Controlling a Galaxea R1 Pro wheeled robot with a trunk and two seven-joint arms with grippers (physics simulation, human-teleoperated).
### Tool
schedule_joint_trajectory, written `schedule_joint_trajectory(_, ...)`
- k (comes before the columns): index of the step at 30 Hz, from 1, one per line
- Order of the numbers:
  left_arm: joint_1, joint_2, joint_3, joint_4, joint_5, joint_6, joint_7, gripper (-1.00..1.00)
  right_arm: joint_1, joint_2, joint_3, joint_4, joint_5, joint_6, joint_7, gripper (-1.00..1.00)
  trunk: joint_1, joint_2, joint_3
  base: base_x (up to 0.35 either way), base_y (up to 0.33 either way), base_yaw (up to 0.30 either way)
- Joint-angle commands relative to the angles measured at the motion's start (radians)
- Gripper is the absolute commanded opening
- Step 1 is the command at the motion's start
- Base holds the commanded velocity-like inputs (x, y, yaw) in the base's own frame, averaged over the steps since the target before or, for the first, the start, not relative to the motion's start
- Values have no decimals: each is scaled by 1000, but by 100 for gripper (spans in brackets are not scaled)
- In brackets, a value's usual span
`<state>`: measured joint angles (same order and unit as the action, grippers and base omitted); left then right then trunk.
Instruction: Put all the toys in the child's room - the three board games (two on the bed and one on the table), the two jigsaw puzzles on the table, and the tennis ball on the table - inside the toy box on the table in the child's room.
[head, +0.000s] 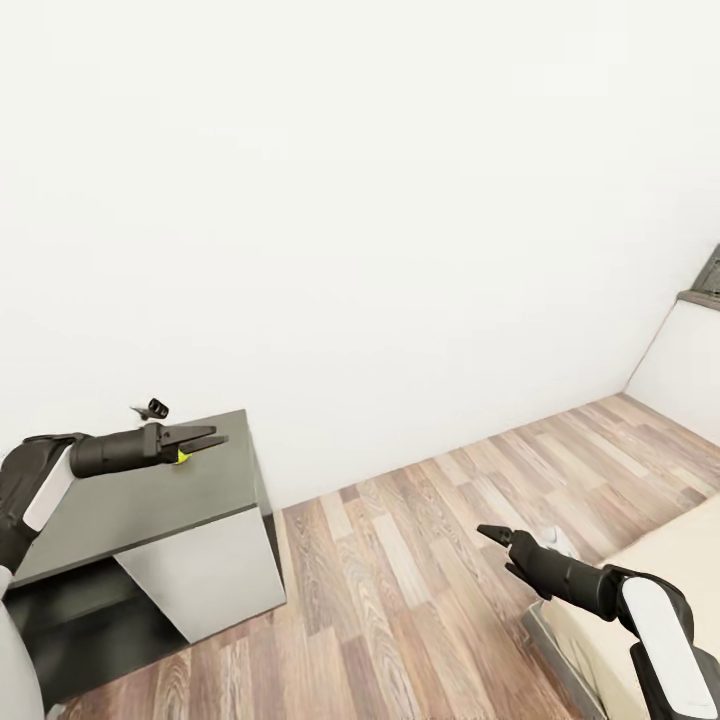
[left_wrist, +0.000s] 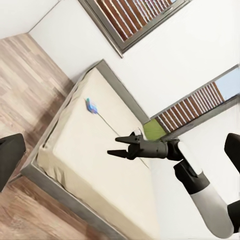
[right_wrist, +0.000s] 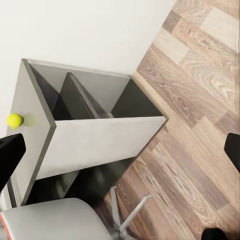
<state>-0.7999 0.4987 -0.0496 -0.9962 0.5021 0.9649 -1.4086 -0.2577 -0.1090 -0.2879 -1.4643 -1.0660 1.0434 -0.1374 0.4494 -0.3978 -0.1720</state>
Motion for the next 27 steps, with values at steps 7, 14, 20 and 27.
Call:
schedule_joint_trajectory(7,-1,1,-4,2,3,9,0,100,-1,0,-1,-1,-9,4,-9,100,1,-2,-2,0,0,-276)
schedule_joint_trajectory(14,3,1,-6,21,-3,-15,5,100,-1,-1,0,-2,-9,4,-8,100,1,-2,-2,0,0,-277)
schedule_joint_trajectory(20,8,0,-8,139,-12,-115,0,100,-1,-1,-1,-2,-9,4,-8,100,1,-2,-2,0,0,-277)
schedule_joint_trajectory(27,39,-2,-8,243,-13,-190,-6,100,-1,-1,0,-2,-11,4,-7,100,1,-2,-2,0,0,-277)
